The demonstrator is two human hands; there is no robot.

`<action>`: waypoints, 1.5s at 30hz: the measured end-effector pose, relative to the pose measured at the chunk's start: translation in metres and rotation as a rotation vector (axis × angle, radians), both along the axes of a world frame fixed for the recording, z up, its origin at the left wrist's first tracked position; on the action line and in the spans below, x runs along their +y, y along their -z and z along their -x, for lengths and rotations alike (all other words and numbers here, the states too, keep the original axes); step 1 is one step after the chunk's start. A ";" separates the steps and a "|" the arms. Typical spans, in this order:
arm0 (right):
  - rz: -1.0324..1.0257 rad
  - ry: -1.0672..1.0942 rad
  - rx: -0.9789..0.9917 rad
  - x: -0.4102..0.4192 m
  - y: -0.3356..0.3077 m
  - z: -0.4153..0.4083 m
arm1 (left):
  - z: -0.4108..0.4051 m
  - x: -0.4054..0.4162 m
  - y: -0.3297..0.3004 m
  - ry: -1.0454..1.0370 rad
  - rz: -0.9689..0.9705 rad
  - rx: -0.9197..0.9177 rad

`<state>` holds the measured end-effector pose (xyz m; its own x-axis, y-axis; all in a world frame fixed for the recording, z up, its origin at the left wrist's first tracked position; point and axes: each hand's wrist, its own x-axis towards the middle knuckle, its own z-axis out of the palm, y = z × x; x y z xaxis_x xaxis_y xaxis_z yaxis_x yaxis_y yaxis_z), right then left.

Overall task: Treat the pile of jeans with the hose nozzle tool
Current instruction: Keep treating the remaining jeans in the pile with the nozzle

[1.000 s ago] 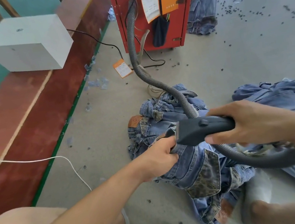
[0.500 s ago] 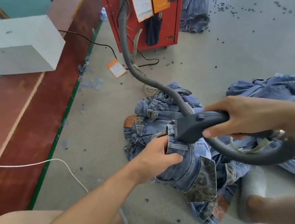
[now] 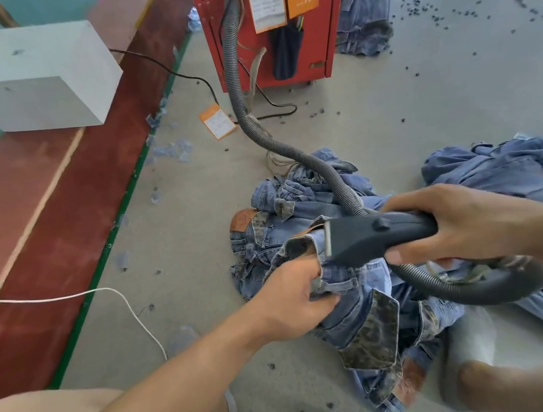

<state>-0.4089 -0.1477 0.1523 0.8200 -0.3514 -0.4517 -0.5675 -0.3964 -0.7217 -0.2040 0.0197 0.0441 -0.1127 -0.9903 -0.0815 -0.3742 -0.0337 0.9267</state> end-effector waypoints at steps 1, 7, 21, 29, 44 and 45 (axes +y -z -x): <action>0.015 0.028 -0.044 0.001 0.002 -0.001 | 0.000 0.001 0.001 0.009 -0.002 -0.051; 0.033 0.079 0.008 -0.019 -0.012 0.018 | 0.006 0.001 -0.003 0.058 0.104 -0.108; 0.046 0.126 -0.017 -0.029 -0.012 0.021 | 0.007 -0.005 0.001 0.061 0.042 -0.046; -0.022 0.016 -0.083 -0.003 0.008 -0.001 | 0.003 -0.007 0.005 0.037 -0.181 -0.027; 0.221 0.463 -0.143 0.003 0.012 -0.001 | -0.039 -0.049 -0.033 -0.282 -0.525 1.221; 0.230 0.463 -0.144 0.005 0.012 -0.001 | -0.040 -0.052 -0.034 -0.280 -0.498 1.194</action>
<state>-0.4080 -0.1426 0.1402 0.6038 -0.7675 -0.2153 -0.6223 -0.2850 -0.7291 -0.1635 -0.0321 0.0781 -0.1664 -0.8847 -0.4354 0.7328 -0.4064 0.5458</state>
